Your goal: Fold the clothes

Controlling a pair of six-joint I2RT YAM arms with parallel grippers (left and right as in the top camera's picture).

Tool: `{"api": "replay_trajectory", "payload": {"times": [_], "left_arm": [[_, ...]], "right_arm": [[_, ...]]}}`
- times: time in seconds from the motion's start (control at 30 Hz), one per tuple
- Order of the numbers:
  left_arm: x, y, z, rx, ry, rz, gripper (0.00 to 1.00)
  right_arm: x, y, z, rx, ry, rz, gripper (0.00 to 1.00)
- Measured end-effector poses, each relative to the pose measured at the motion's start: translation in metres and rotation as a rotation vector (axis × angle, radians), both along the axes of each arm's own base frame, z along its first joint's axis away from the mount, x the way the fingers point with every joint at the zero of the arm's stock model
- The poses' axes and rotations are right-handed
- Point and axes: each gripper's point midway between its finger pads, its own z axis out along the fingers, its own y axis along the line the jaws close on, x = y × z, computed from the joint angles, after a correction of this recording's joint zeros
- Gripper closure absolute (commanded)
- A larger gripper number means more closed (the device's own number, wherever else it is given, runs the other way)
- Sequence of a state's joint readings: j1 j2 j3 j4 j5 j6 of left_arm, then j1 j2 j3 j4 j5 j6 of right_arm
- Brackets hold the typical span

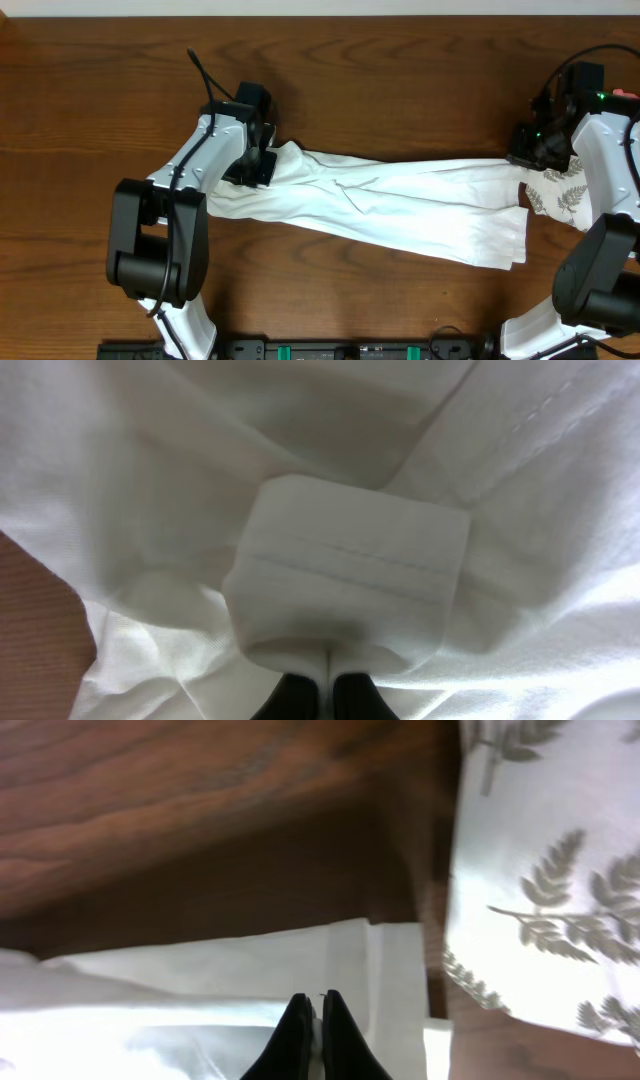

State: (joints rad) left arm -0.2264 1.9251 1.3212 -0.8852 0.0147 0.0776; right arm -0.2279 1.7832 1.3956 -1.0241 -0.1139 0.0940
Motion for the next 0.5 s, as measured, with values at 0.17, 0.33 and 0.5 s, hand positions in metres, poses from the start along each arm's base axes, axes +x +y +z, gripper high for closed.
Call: {"api": "replay_trajectory", "payload": {"times": [0.17, 0.33, 0.5], "left_arm": [[0.000, 0.000, 0.000, 0.000, -0.001, 0.000, 0.94], [0.001, 0.000, 0.000, 0.002, -0.004, 0.000, 0.94], [0.003, 0.000, 0.000, 0.002, -0.012, 0.000, 0.94]], "right_arm": [[0.004, 0.018, 0.003, 0.081, -0.041, 0.129, 0.99], [-0.021, 0.038, 0.004, 0.164, 0.020, 0.308, 0.98], [-0.047, 0.029, 0.000, 0.114, 0.139, 0.319, 0.92]]}}
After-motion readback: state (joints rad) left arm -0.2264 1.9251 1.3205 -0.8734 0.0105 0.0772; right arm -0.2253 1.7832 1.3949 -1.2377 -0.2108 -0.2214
